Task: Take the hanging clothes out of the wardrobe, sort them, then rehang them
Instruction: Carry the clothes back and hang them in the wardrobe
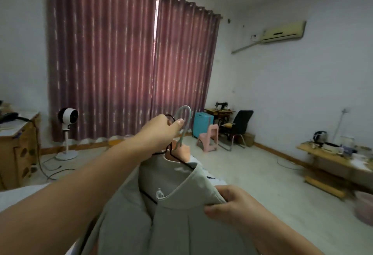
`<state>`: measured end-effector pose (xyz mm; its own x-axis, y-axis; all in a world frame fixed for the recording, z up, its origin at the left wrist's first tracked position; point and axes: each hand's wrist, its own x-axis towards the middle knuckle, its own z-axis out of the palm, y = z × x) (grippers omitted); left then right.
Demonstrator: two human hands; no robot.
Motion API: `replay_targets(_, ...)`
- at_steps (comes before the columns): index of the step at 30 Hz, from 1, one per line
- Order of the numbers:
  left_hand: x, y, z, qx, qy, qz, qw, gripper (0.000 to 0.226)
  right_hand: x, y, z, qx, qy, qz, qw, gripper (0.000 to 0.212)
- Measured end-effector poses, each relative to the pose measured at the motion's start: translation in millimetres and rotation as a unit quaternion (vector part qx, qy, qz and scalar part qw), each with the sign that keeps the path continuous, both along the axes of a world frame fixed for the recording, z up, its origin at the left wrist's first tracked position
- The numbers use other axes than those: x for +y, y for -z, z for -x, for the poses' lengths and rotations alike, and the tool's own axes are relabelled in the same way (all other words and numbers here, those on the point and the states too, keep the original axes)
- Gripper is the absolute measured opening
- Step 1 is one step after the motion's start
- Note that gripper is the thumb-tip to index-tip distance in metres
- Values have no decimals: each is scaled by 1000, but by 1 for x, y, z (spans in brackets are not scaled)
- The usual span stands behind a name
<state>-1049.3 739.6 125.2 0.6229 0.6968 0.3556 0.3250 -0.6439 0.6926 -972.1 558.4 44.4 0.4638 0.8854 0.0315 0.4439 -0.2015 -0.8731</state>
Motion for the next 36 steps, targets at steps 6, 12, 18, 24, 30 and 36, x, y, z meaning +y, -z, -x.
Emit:
replay_targets(6, -106, 17, -15, 137, 60, -124, 981, 51, -88, -4, 1, -12, 136, -20, 990, 65)
replay_targets(12, -229, 33, -43, 87, 240, 160, 953, 53, -200, -13, 16, -26, 226, -40, 973, 18)
replay_targets(18, -352, 47, -60, -44, 379, 267, 885, 29, -309, -12, 34, -27, 342, -65, 937, 29)
replay_targets(24, -460, 41, -61, -104, 439, 217, 866, 36, -409, -14, 62, 15, 387, -66, 919, 52)
replay_targets(30, -549, 47, -71, -33, 518, 129, 845, 25, -477, 3, 88, 6, 493, -47, 869, 57)
replay_targets(36, -621, 58, -67, 6, 582, 185, 792, 11, -513, 13, 111, -41, 622, -20, 781, 46)
